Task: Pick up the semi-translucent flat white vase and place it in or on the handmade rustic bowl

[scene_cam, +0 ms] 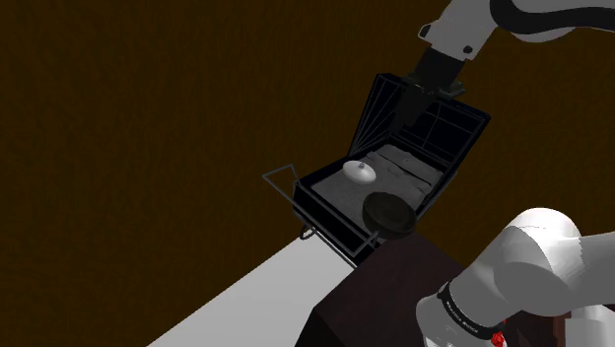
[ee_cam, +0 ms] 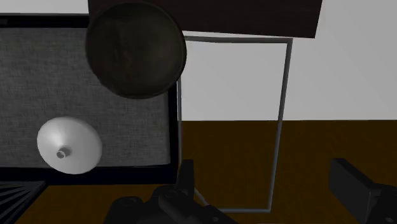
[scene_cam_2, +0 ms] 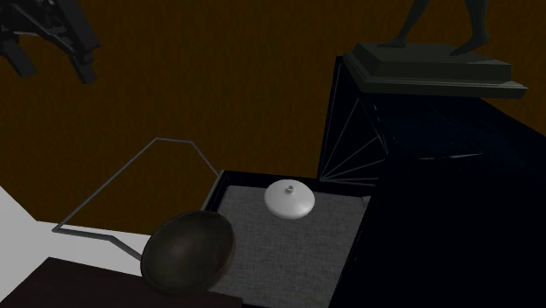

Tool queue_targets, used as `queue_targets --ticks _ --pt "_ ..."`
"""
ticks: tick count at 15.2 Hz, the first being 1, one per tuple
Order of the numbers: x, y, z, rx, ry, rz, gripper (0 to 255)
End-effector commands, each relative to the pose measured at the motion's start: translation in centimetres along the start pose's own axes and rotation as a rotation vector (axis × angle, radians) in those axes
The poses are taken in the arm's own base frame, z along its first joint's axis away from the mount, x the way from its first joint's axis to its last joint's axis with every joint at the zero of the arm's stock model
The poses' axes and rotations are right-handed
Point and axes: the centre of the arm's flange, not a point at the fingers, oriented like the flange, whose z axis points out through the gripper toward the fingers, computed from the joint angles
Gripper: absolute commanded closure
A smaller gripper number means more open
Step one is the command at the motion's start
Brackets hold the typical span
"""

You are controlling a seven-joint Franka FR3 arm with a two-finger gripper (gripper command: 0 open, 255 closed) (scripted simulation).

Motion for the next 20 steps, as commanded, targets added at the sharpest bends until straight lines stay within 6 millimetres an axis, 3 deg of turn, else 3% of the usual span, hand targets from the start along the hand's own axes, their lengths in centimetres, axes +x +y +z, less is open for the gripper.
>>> queue_targets --ticks 1,20 --pt "0.0 0.0 0.0 0.0 0.0 0.0 0" --pt "6.2 19.9 14.7 0.03 -0.003 -0.042 0"
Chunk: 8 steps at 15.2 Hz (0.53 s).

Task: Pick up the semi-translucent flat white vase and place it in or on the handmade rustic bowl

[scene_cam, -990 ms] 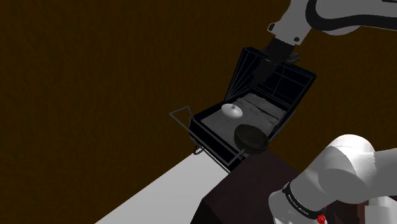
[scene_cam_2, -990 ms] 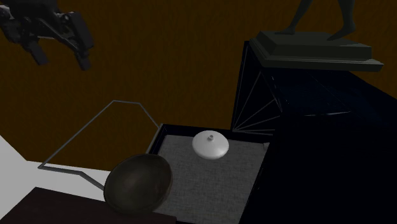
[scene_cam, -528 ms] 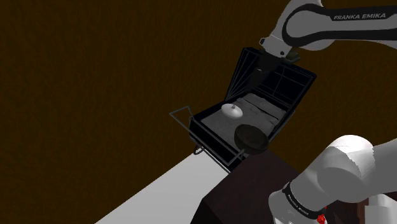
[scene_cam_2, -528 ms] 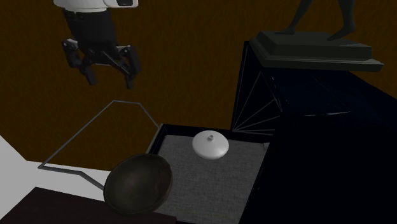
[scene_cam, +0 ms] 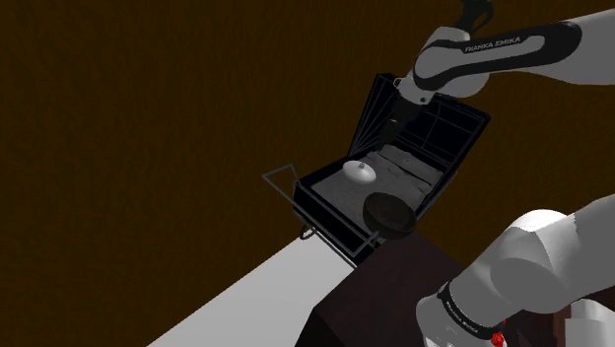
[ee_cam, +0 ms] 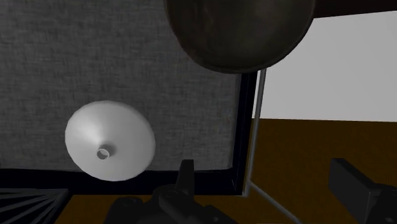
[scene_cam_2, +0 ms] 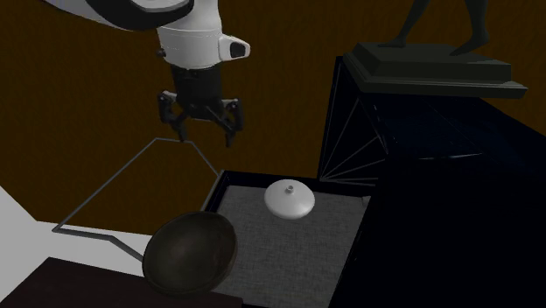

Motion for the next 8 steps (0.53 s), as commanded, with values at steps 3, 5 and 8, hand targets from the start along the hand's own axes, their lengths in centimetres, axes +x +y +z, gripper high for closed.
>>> queue_targets --ticks 3,5,8 --pt "1.3 4.5 3.0 0.005 0.0 -0.01 0" --pt "1.9 6.6 4.5 0.008 0.0 -0.014 0" --pt "2.9 9.7 6.9 0.013 -0.001 -0.021 0"
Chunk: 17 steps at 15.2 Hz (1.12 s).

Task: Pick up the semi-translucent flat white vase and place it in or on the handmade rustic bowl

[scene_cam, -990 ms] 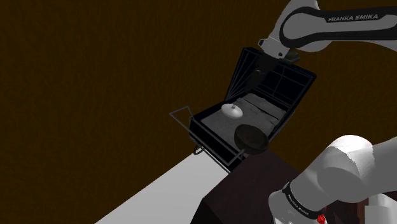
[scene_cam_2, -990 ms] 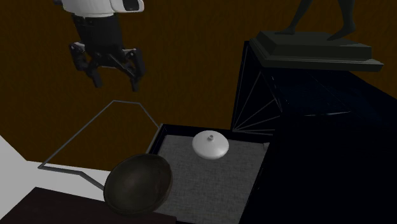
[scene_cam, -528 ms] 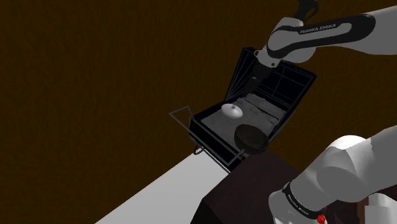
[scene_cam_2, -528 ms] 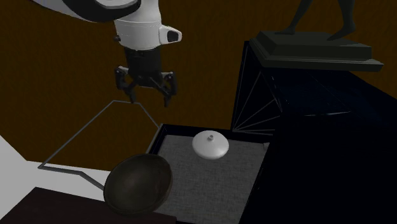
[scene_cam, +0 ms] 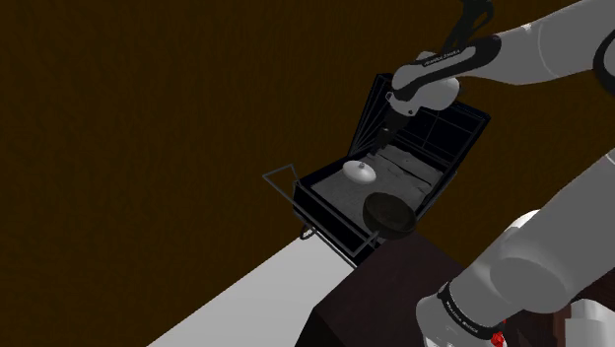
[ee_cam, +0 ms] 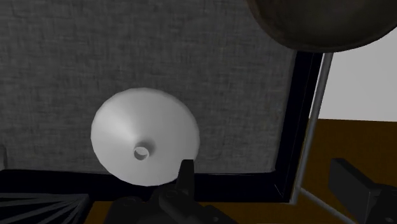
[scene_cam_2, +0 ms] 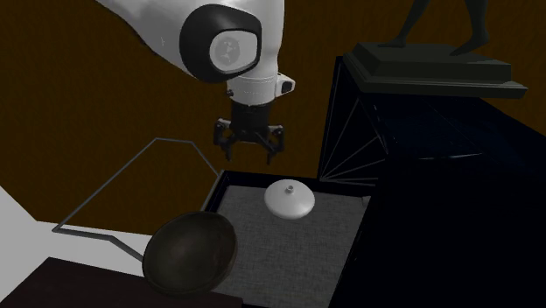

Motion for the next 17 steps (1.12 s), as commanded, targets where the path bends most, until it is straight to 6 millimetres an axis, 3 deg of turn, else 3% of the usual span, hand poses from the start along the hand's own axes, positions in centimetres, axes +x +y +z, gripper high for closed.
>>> queue_targets --ticks 1,11,17 --pt "0.5 2.1 1.4 0.002 0.0 -0.006 0" --pt "3.7 12.6 9.0 0.018 -0.002 -0.028 0" --pt "3.8 12.7 11.8 0.018 -0.002 -0.029 0"
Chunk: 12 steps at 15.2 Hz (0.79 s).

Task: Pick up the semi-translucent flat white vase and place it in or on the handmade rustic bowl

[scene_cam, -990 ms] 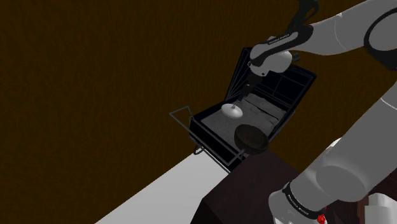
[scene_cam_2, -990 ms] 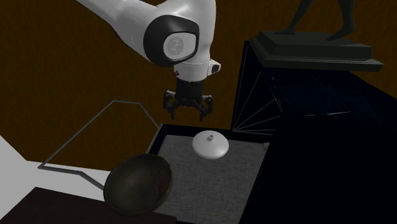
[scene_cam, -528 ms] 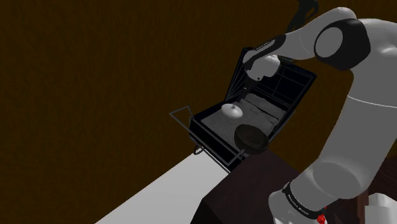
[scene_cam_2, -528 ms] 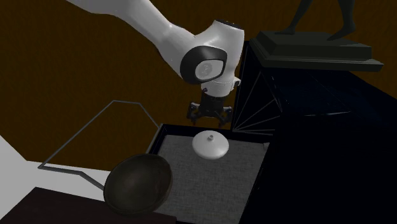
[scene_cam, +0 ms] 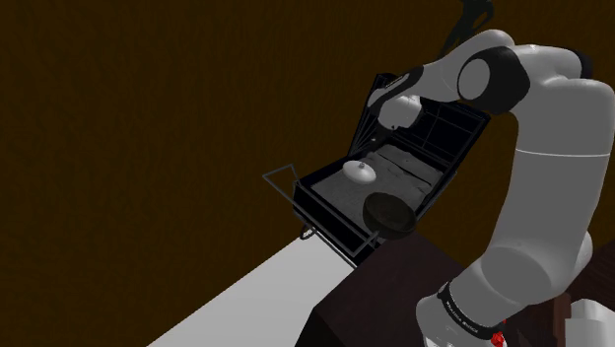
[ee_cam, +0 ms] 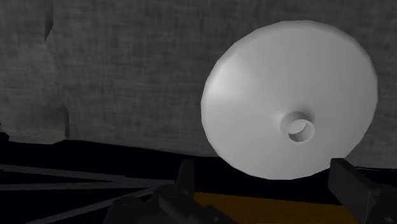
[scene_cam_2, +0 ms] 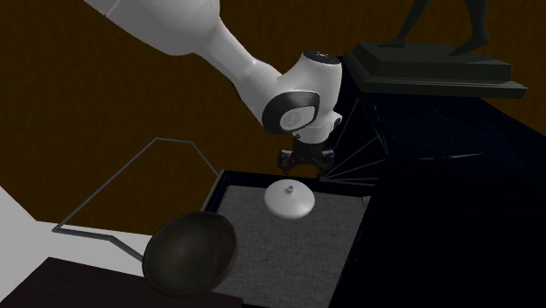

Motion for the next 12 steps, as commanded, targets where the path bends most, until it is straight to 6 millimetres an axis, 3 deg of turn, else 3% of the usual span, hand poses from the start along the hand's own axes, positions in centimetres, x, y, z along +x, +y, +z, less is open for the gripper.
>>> queue_targets --ticks 1,2,10,11,12 --pt "-1.3 -1.34 1.97 0.125 -0.075 0.007 0" --pt "-1.36 -1.44 2.79 0.125 -0.075 0.007 0" --pt "-1.36 -1.44 2.79 0.125 -0.075 0.007 0" --pt "-1.36 -1.44 2.79 0.125 -0.075 0.007 255" --pt "-1.36 -1.44 2.79 0.125 -0.075 0.007 255"
